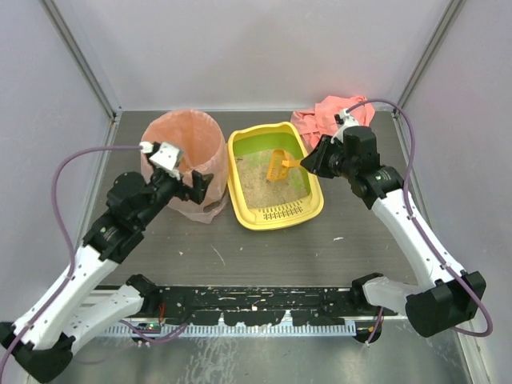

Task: Clean the litter box

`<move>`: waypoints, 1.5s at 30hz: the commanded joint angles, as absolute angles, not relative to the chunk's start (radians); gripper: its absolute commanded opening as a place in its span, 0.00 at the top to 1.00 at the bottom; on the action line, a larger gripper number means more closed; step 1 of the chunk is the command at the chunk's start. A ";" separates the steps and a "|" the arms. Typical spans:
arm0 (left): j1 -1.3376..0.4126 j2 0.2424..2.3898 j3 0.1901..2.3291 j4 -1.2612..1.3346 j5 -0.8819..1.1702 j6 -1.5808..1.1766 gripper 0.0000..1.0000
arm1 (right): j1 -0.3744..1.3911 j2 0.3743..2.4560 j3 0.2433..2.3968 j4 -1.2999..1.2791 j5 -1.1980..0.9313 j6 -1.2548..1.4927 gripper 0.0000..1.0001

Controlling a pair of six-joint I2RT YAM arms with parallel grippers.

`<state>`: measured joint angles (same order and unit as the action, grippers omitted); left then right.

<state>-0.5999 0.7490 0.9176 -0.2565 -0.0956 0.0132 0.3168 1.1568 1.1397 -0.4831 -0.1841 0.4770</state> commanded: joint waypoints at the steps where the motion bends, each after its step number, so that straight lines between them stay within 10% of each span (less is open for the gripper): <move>1: -0.602 0.865 0.938 0.119 0.241 0.172 0.01 | 0.315 1.170 1.245 -0.573 -0.233 0.356 0.97; 19: -0.798 1.388 1.071 0.432 0.406 0.626 0.12 | 0.315 1.144 1.369 -0.687 -0.365 0.265 0.99; 45: -0.827 1.534 1.130 0.362 0.507 0.606 0.68 | 0.314 1.161 1.426 -0.710 -0.458 0.244 0.99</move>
